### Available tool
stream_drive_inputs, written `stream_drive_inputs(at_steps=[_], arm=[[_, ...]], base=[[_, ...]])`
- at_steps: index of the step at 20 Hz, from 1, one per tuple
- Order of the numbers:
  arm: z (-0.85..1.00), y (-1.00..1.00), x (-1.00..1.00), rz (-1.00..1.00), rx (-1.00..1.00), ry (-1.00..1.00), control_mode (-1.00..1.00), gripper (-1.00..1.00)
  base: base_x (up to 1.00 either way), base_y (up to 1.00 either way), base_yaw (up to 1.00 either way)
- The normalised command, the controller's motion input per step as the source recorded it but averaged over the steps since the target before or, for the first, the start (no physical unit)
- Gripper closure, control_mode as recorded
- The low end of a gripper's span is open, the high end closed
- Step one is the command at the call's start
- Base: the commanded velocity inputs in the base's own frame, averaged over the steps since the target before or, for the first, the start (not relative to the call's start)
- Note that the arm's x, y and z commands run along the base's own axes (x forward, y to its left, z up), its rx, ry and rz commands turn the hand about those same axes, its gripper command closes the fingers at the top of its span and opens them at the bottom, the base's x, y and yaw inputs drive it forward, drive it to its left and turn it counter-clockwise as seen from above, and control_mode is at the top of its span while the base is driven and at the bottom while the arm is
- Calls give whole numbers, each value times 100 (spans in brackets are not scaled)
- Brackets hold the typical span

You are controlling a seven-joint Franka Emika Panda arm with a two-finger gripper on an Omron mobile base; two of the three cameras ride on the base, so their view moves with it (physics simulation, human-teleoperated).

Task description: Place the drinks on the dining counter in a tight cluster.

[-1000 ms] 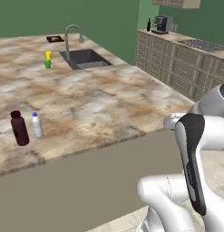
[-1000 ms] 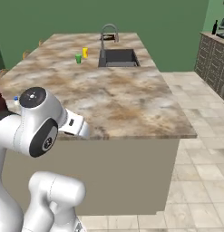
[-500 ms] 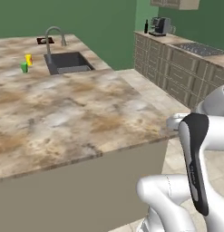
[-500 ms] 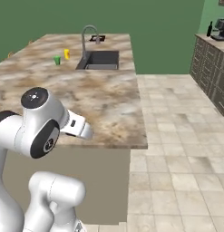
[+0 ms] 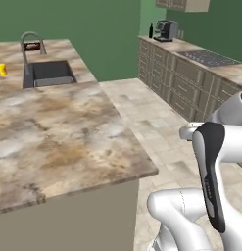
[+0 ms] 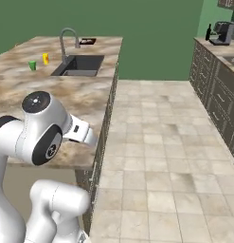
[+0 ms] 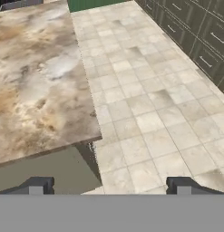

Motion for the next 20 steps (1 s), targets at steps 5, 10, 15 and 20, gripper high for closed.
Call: stream_drive_inputs(at_steps=[5, 10, 15, 20], arm=[[0, 0, 0, 0, 0, 0, 100, -100], [0, 0, 0, 0, 0, 0, 100, -100], [0, 0, 0, 0, 0, 0, 100, -100], [0, 0, 0, 0, 0, 0, 100, -100]], base=[[57, -100, 18], [98, -100, 30], [100, -100, 35], [100, -97, 32]])
